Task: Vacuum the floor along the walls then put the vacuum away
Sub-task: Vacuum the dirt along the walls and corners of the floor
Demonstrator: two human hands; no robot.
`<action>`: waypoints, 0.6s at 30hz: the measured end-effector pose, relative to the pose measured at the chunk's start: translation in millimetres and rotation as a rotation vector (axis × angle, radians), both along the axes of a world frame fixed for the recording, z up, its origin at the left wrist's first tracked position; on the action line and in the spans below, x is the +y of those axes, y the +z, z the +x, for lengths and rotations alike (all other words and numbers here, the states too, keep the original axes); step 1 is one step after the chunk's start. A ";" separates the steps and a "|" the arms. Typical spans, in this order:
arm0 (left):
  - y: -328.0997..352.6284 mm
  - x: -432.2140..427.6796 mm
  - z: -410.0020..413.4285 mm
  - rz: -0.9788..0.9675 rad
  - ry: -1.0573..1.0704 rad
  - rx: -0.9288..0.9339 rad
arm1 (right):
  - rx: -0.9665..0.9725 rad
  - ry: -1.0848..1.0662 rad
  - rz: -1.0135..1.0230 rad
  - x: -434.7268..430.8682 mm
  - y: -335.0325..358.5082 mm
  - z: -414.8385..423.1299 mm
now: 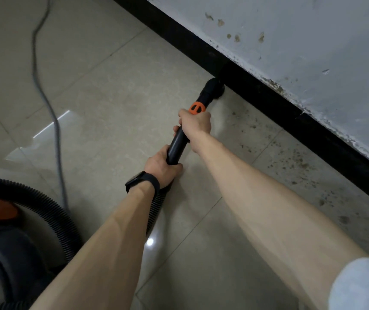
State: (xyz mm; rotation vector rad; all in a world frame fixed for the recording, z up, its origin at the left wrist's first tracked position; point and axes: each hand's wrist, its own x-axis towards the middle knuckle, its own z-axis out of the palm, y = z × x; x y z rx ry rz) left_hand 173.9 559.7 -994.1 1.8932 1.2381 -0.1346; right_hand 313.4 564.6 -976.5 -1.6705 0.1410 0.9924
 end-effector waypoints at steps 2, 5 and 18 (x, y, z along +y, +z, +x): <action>2.6 -8.0 -4.1 0.027 -0.048 0.024 | 0.038 -0.018 0.037 -14.3 0.1 -3.1; 7.8 -20.5 -23.5 0.105 -0.158 0.089 | 0.127 -0.053 0.114 -37.2 -0.4 -19.1; 9.3 -58.4 -107.6 0.356 -0.527 0.303 | 0.376 -0.279 0.161 -108.7 -3.4 -108.3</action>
